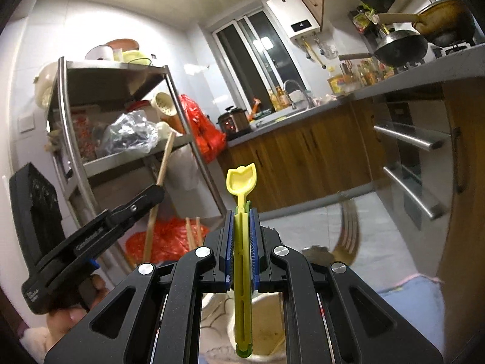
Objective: Organize utensils
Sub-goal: 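Carry the chopstick to the tall cup while the right tool carries the yellow stick to the small cup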
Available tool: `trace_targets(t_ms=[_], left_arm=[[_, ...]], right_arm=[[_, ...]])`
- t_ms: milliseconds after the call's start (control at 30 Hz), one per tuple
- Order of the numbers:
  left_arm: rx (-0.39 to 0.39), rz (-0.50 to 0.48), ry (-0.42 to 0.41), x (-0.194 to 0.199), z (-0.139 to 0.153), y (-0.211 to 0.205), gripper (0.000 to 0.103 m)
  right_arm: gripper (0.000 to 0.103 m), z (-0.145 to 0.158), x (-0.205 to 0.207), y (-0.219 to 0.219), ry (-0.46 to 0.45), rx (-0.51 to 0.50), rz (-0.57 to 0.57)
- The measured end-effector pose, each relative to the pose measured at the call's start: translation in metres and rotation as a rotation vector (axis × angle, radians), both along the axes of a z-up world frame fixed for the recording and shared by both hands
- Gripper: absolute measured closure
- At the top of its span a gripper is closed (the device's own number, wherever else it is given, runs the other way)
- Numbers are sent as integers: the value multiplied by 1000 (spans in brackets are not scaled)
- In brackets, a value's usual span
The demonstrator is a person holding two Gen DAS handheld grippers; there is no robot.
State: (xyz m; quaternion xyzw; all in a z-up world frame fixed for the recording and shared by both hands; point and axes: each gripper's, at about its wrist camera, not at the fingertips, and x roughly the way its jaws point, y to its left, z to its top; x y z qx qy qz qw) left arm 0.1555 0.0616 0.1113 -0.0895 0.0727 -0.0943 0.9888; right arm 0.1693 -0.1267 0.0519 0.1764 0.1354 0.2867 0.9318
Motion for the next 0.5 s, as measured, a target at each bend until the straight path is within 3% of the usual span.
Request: trace_targets(t_ms=[233, 500], left_arm=[[38, 16, 27, 4, -29, 6, 99], [49, -14, 91, -10, -49, 15, 99]], right_arm=[[92, -25, 1, 15, -1, -84, 28], [92, -38, -2, 13, 37, -103, 38]])
